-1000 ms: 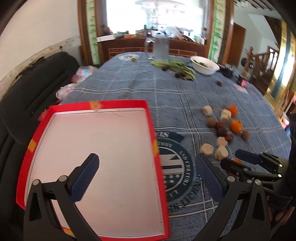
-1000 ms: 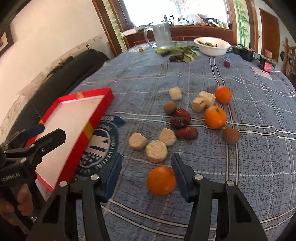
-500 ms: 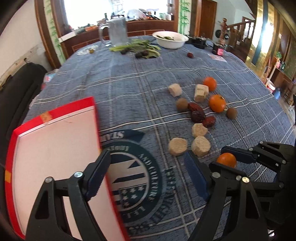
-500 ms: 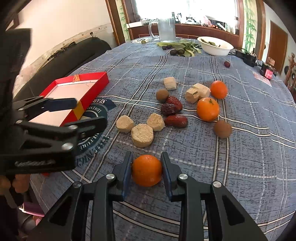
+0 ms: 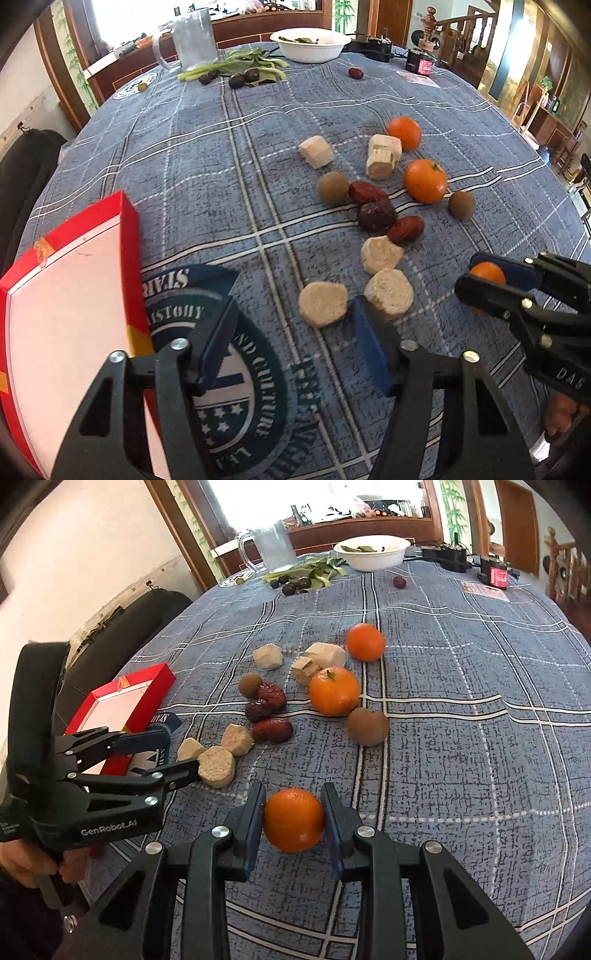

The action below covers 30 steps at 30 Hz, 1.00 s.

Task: Organize fruits
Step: 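Grasp the orange with the right tool while the left tool grasps a round tan cake, then lower the orange and cake into the red tray and open both tools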

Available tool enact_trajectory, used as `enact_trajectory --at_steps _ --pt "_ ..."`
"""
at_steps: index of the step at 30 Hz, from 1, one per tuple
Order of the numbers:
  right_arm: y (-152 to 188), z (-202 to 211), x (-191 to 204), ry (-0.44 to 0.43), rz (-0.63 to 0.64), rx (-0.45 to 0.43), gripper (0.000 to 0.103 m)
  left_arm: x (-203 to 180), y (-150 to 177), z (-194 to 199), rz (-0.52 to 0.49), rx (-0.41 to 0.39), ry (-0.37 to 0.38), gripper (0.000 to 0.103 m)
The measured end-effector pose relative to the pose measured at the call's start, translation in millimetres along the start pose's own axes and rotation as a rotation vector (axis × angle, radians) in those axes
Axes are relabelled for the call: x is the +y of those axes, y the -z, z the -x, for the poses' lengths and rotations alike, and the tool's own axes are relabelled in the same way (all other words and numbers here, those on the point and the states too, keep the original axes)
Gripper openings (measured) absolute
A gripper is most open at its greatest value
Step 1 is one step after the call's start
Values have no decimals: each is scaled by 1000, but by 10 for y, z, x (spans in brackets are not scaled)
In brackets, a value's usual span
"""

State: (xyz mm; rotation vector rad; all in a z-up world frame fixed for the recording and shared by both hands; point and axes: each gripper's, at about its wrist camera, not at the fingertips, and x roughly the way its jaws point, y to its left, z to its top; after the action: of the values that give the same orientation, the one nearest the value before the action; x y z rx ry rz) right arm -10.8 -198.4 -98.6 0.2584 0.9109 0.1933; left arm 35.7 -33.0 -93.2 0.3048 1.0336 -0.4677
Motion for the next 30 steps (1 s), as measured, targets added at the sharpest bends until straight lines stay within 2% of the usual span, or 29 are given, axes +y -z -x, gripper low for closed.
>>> enact_trajectory --at_steps 3,7,11,15,18,21,28,30 --pt "-4 12 26 3 -2 3 30 -43 7 10 -1 -8 18 48" --pt "-1 36 46 9 -6 -5 30 -68 41 44 7 -24 35 27" --pt "-1 75 163 11 16 -19 30 -2 104 160 51 -44 70 27" --pt "-49 94 402 -21 50 -40 30 149 285 548 99 -129 74 27" --pt "-80 68 660 -79 81 -49 30 353 464 867 149 -197 28 27" --pt "-108 -14 975 -152 122 -30 30 608 680 1085 198 -232 -72 27" --pt "-134 -349 1812 -276 251 23 29 1220 1201 1053 329 -155 -269 27" --pt "-117 -459 1939 -291 261 53 29 1330 1313 1000 350 -127 -292 27"
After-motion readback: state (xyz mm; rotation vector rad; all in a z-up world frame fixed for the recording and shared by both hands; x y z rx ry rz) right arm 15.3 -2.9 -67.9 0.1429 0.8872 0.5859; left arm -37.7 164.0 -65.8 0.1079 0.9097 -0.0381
